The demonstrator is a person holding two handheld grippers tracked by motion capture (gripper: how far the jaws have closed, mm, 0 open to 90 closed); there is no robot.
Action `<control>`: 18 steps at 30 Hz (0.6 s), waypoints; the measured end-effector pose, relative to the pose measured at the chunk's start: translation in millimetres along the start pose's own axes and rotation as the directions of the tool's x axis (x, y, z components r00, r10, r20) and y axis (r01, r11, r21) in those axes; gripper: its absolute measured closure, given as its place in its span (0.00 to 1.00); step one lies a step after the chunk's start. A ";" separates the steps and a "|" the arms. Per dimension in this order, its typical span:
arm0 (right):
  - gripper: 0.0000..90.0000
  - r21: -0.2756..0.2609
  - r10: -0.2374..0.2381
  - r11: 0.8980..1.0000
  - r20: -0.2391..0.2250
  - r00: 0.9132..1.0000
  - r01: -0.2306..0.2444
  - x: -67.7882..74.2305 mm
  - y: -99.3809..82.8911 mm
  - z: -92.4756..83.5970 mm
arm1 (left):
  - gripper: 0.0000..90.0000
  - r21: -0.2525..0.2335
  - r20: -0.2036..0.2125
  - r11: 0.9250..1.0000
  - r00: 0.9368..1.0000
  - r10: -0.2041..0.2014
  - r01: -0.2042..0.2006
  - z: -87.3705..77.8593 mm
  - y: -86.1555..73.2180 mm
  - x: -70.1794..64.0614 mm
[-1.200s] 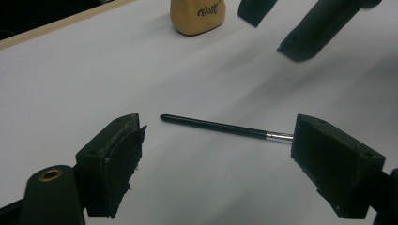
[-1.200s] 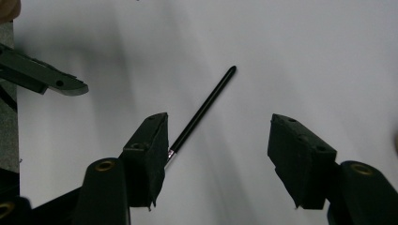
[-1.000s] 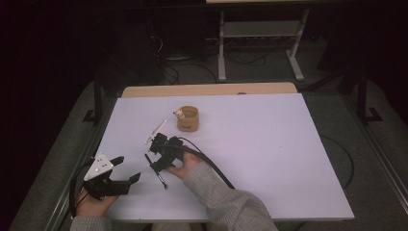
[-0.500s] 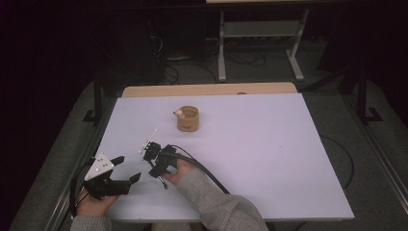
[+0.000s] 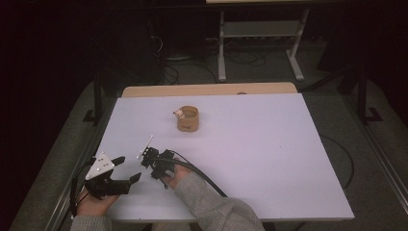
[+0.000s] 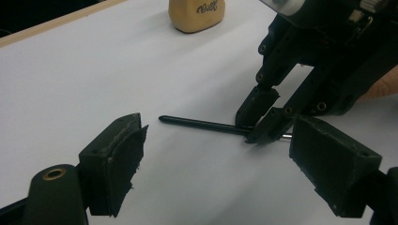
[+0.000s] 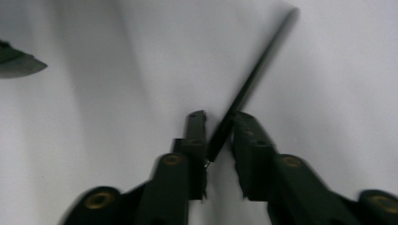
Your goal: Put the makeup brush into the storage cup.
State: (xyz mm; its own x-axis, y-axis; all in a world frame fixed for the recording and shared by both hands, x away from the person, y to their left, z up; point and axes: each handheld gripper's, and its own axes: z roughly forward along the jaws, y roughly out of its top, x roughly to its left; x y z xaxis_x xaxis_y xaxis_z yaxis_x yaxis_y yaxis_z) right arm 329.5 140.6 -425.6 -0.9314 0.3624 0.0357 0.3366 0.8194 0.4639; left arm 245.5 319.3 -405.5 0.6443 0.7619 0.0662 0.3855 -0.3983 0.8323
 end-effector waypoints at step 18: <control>0.93 -0.041 -0.025 0.999 -0.075 0.997 0.022 -11.2 -5.3 -6.0 | 0.23 0.001 0.019 0.999 0.999 0.051 -0.051 2.7 4.1 -3.2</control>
State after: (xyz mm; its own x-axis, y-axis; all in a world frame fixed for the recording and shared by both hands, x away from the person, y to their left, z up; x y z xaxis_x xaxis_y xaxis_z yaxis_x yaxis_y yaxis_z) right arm 337.4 129.5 -423.2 -0.9473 0.3072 0.0904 0.3099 0.8083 0.5006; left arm 246.8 313.8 -403.8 0.6756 0.7308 0.0978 0.3529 -0.4371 0.8273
